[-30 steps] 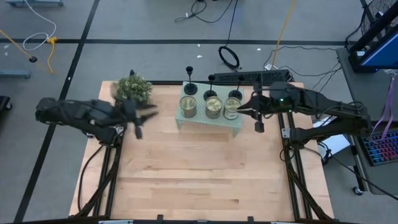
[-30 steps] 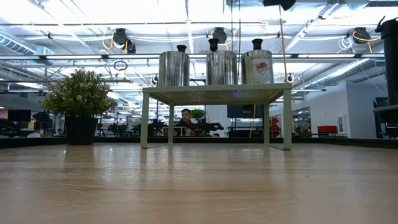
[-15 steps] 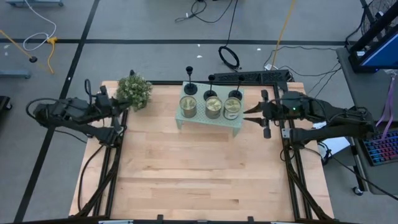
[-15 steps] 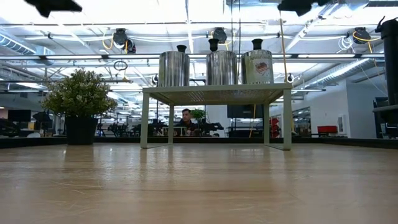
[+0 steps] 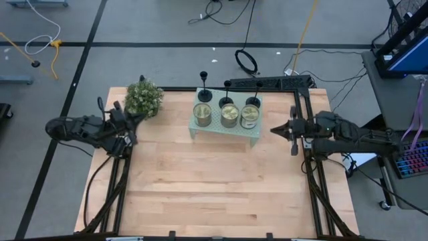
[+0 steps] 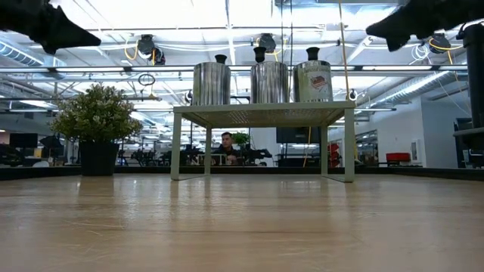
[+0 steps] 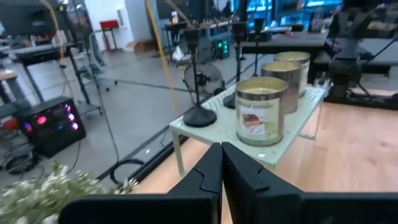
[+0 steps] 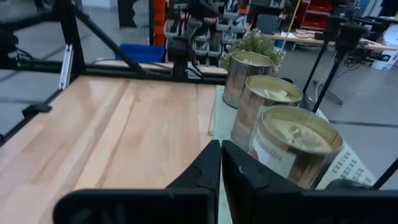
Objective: Pick & Place candle stick holders
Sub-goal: Return to Home Position
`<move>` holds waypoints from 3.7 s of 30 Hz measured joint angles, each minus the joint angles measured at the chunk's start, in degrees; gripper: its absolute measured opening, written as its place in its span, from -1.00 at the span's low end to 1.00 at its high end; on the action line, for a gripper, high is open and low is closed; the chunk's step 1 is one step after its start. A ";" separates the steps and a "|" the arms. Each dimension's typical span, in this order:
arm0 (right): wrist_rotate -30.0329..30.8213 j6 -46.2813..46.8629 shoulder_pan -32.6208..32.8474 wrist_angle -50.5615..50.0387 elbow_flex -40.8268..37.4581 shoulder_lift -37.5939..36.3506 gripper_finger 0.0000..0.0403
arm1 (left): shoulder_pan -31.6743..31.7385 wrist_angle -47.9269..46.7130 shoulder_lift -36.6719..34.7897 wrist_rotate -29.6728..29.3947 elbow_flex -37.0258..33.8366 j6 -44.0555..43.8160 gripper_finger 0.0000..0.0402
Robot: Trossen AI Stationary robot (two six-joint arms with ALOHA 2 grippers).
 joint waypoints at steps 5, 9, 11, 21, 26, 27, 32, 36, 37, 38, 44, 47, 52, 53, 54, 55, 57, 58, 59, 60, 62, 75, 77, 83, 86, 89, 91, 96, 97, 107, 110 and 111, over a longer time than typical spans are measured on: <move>-0.18 0.08 0.00 3.94 -6.04 -5.70 -0.99 | 0.00 4.43 -0.93 4.90 -4.72 3.55 -0.98; -0.26 1.24 0.00 5.35 -9.96 -10.09 -0.98 | 0.00 12.78 -0.93 8.72 -9.47 4.00 -0.91; -0.26 1.80 0.00 5.85 -11.85 -12.39 -0.99 | -0.01 16.80 -0.93 8.95 -12.18 5.78 -0.88; -0.28 3.44 0.00 14.49 -21.54 -21.16 -0.99 | 0.05 33.51 -0.93 8.75 -23.44 8.30 -0.98; -0.20 5.05 0.00 16.72 -24.88 -21.69 -1.00 | 0.05 35.54 -0.93 8.75 -25.18 7.20 -0.90; -0.20 5.09 0.00 18.03 -25.55 -21.58 -1.00 | 0.05 36.11 -0.93 8.76 -25.45 7.14 -0.88; -0.17 6.39 0.00 22.71 -29.13 -21.59 -0.99 | 0.03 35.97 -0.93 8.82 -25.67 5.20 -0.89; -0.17 8.32 0.00 22.12 -30.63 -21.63 -1.00 | -0.07 35.22 -0.93 10.84 -25.69 4.54 -0.97; -0.17 8.65 0.00 22.57 -30.88 -21.65 -0.99 | -0.06 35.15 -0.93 12.03 -25.69 4.97 -0.98; -0.17 8.97 0.00 22.73 -31.00 -21.73 -0.99 | -0.07 34.85 -0.93 13.10 -25.69 5.17 -0.98; -0.15 9.12 0.00 22.55 -31.18 -21.68 -1.00 | -0.08 33.49 -0.93 16.04 -25.71 7.06 -0.88; -0.15 9.14 0.00 22.58 -31.24 -21.67 -0.98 | -0.08 30.53 -0.93 19.59 -25.71 9.10 -0.88; -0.15 9.14 0.00 22.49 -31.26 -21.65 -0.98 | -0.06 28.79 -0.91 28.43 -25.69 11.41 -0.87; -0.16 9.14 0.00 22.48 -31.28 -21.65 -0.98 | -0.06 28.72 -0.93 30.17 -25.69 12.56 -0.87; -0.15 9.14 0.00 22.49 -31.28 -21.65 -0.98 | -0.01 28.62 -0.93 31.57 -25.69 13.62 -0.87; -0.15 9.14 0.00 22.49 -31.28 -21.65 -0.98 | -0.01 28.47 -0.91 32.69 -25.69 14.45 -0.87; -0.15 9.14 0.00 22.47 -31.28 -21.65 -0.98 | -0.01 28.25 -0.92 33.28 -25.69 14.97 -0.87; -0.15 9.14 0.00 22.49 -31.28 -21.65 -0.98 | -0.01 28.21 -0.91 33.28 -25.69 14.81 -0.87; -0.15 9.14 0.00 22.49 -31.28 -21.65 -0.98 | -0.01 28.17 -0.91 33.28 -25.69 14.56 -0.87; -0.15 9.14 0.00 22.48 -31.28 -21.65 -0.98 | -0.01 28.13 -0.91 33.28 -25.67 14.51 -0.87; -0.16 9.14 0.00 22.47 -31.30 -21.65 -0.98 | -0.01 28.13 -0.91 33.26 -25.67 14.51 -0.87; -0.15 9.12 0.00 22.47 -31.35 -21.65 -0.98 | -0.01 28.62 -0.91 32.82 -25.69 13.70 -0.87; -0.15 9.13 0.00 22.47 -31.35 -21.65 -0.98 | -0.01 28.65 -0.91 32.82 -25.69 13.69 -0.87; -0.15 9.14 -0.01 22.46 -31.35 -21.65 -0.98 | -0.33 28.72 -0.91 32.80 -25.71 13.77 -0.87; -0.15 9.12 0.00 22.46 -31.35 -21.65 -0.98 | -0.55 28.74 -0.91 32.80 -25.71 13.62 -0.87; -0.15 9.14 -0.01 22.44 -31.35 -21.65 -0.98 | -0.54 28.74 -0.91 32.80 -25.71 13.61 -0.87; -0.15 9.12 0.00 22.44 -31.35 -21.65 -0.98 | -0.54 28.76 -0.91 32.79 -25.71 13.61 -0.87; -0.15 9.14 0.00 22.44 -31.35 -21.65 -0.98 | -0.54 28.77 -0.91 32.80 -25.71 13.57 -0.87; -0.15 9.12 0.00 22.44 -31.35 -21.65 -0.98 | -0.54 28.76 -0.91 32.80 -25.71 13.57 -0.87; -0.15 9.12 -0.01 22.46 -31.35 -21.65 -0.98 | -0.54 28.81 -0.91 32.80 -25.71 13.69 -0.87; -0.15 9.12 0.00 22.47 -31.35 -21.65 -0.98 | -0.54 28.81 -0.91 32.80 -25.71 13.61 -0.87; -0.15 9.12 0.00 22.46 -31.35 -21.65 -0.98 | -0.54 28.81 -0.84 32.80 -25.71 13.61 -0.87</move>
